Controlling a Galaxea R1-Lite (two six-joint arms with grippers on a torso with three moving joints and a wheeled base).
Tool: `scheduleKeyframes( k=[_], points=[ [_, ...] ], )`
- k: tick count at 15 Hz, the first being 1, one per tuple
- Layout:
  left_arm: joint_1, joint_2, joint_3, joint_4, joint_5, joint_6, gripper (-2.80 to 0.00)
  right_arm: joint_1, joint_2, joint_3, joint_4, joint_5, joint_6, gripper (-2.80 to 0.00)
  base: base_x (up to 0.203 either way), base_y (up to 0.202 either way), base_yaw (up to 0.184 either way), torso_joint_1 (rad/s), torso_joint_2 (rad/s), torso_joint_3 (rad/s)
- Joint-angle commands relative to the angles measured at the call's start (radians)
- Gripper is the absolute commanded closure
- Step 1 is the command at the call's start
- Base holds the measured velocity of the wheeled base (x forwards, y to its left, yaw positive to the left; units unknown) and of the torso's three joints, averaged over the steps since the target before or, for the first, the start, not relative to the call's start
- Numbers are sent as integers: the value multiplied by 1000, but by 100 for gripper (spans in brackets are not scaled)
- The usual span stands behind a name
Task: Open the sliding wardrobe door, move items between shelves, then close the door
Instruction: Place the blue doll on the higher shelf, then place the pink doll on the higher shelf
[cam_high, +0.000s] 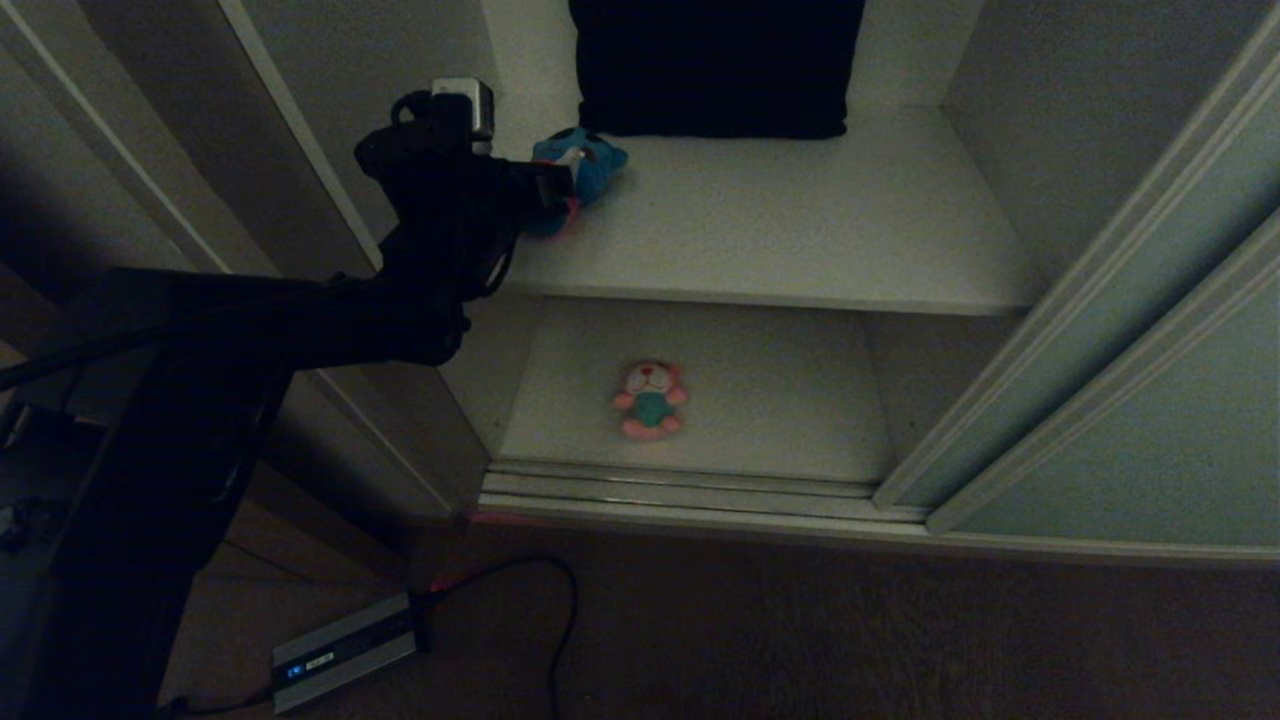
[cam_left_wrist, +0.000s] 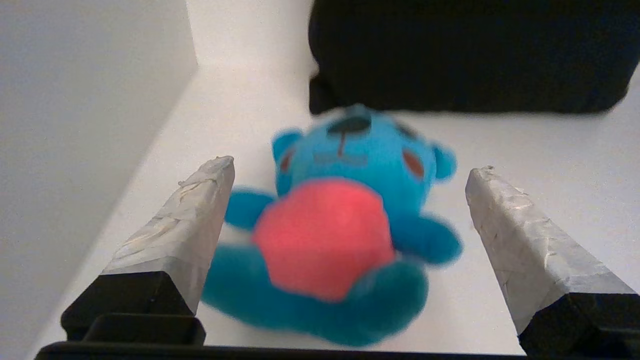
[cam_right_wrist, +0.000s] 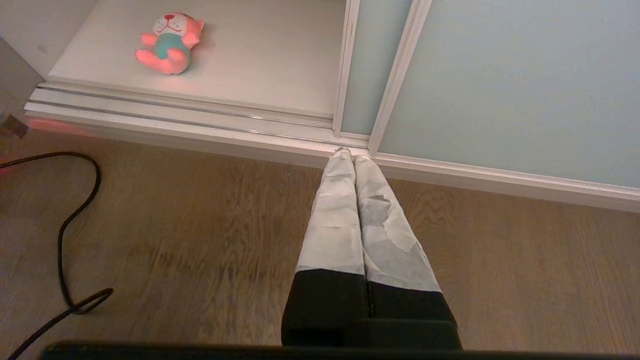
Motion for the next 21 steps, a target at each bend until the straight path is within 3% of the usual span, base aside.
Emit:
scheduleKeyframes(
  k=[1,4,8,11,14,18,19,21],
  points=[
    [2,-61,0,-17,5,-9,-280,0,0,3,0,1,0,0,0,0,0,0,0,0],
    [6,-183,2,52,25,-49,-280,0,0,3,0,1,0,0,0,0,0,0,0,0],
    [1,-517,116,417,19,-73,-280,0,0,3,0,1,0,0,0,0,0,0,0,0],
    [-11,-870,422,665,-2,-72,-280,0,0,3,0,1,0,0,0,0,0,0,0,0],
    [-13,-1226,736,843,-17,-67,-280,0,0,3,0,1,0,0,0,0,0,0,0,0],
    [74,-1657,1077,1054,-43,-64,-280,0,-1,3,0,1,0,0,0,0,0,0,0,0],
    [106,-1745,1160,1081,-59,-59,0,0,-1,3,0,1,0,0,0,0,0,0,0,0],
    [167,-1900,1356,1106,-84,-51,0,0,-2,3,0,1,0,0,0,0,0,0,0,0]
  ],
)
